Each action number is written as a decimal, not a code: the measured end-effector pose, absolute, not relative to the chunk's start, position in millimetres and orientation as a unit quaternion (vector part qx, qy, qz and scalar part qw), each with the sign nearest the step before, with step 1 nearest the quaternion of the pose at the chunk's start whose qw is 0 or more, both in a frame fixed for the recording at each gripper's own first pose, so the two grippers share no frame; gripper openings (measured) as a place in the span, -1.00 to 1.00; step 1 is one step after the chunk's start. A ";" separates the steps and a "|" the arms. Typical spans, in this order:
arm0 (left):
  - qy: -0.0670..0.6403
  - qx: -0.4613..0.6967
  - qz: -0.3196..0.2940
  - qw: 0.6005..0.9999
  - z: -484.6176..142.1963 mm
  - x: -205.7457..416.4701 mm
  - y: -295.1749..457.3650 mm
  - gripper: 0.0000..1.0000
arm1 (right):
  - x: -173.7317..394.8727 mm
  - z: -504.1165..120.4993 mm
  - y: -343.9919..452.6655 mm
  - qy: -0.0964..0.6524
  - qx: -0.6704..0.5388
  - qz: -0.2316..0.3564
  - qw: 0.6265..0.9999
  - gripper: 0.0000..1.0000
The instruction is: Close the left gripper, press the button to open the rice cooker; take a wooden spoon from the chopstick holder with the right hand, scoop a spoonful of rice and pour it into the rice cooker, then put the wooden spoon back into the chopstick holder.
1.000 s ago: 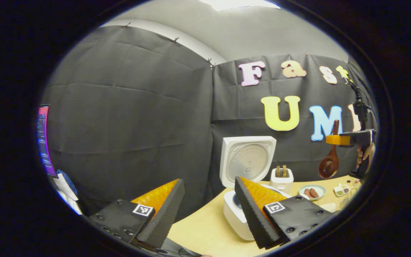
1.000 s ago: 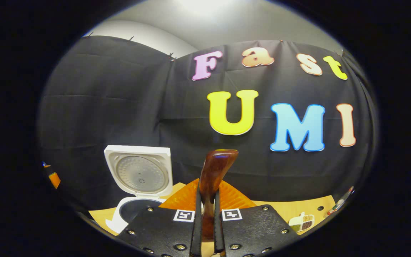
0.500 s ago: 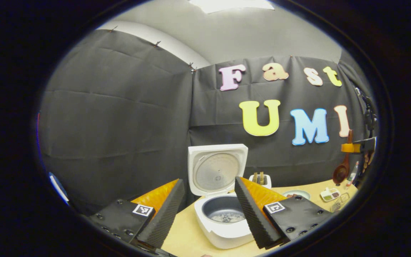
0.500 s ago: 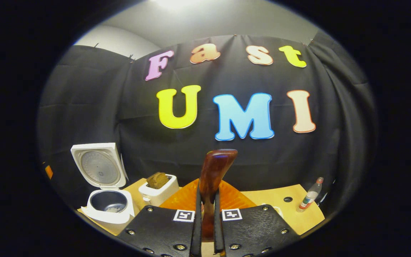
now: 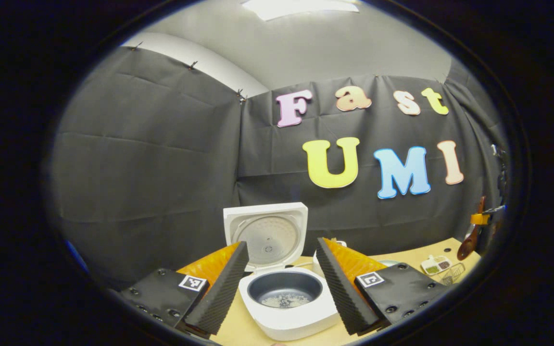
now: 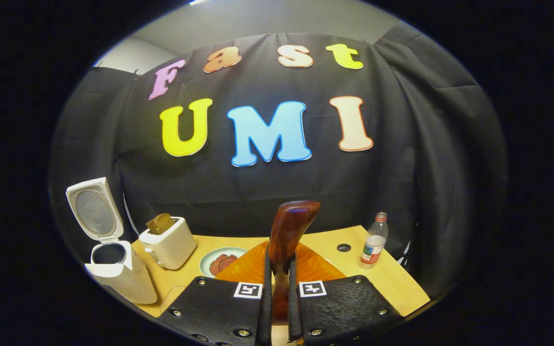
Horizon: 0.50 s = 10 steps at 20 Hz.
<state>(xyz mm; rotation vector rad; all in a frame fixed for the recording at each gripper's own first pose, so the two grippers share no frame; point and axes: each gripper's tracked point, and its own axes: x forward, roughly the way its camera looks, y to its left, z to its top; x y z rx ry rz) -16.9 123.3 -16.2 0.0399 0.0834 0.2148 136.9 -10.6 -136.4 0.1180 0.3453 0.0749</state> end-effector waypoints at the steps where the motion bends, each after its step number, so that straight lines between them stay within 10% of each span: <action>1: 0.043 0.022 0.107 0.993 -15.5 -17.4 120.4 1.00 | 136.3 -146.5 -19.0 0.178 0.057 0.030 0.982 -0.72; 10: 0.050 0.045 0.104 0.992 -7.4 -23.3 100.8 0.82 | 126.1 -226.8 -39.1 0.251 0.084 0.022 0.964 -0.72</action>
